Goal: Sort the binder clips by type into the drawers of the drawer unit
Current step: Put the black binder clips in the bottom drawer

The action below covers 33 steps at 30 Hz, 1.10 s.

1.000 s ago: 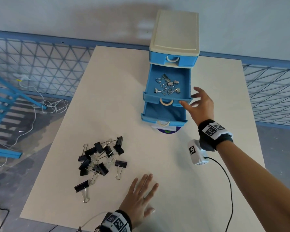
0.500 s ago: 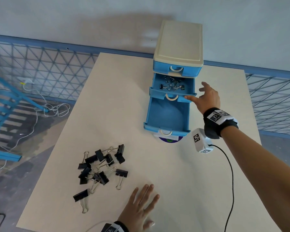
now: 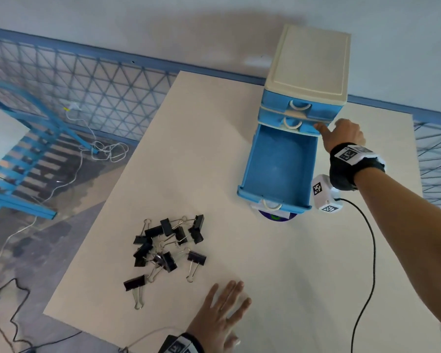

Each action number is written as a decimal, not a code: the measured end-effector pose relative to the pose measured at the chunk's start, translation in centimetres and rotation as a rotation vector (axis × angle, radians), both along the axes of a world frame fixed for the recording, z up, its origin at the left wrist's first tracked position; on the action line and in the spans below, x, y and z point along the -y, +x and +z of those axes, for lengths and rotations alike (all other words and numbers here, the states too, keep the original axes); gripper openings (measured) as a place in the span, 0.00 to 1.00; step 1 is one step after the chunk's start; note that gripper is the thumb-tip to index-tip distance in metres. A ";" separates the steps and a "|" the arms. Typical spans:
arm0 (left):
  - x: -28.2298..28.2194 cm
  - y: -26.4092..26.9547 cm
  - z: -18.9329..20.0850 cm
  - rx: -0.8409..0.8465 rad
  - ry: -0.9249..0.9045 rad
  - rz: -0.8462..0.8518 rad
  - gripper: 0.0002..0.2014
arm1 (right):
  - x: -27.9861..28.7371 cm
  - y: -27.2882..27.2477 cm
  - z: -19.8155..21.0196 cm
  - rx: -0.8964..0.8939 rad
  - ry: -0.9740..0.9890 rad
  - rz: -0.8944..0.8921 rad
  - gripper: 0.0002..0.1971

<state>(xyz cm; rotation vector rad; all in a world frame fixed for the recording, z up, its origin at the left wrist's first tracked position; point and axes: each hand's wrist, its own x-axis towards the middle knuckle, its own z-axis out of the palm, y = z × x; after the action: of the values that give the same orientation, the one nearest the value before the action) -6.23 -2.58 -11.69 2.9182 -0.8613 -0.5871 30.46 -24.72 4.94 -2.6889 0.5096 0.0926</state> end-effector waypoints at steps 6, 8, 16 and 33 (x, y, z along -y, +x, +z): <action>0.1 0.1 1.4 -0.091 -0.026 0.028 0.46 | -0.4 -3.9 0.1 0.147 0.100 0.042 0.30; 0.2 0.4 2.4 -0.078 -0.043 0.052 0.41 | -1.1 -6.4 -0.4 0.279 0.121 0.144 0.29; 0.3 0.1 4.8 -0.177 -0.115 0.188 0.30 | -7.0 -18.5 -4.1 0.367 0.248 0.624 0.19; -10.8 1.6 7.3 0.054 -0.225 0.779 0.22 | -19.1 -26.4 -8.8 -0.232 0.061 0.822 0.28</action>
<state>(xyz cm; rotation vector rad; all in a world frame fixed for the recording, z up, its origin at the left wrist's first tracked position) -4.60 8.27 -4.40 2.7382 0.2256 -0.3120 4.03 -5.58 -3.84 -2.6560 -0.5548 0.6330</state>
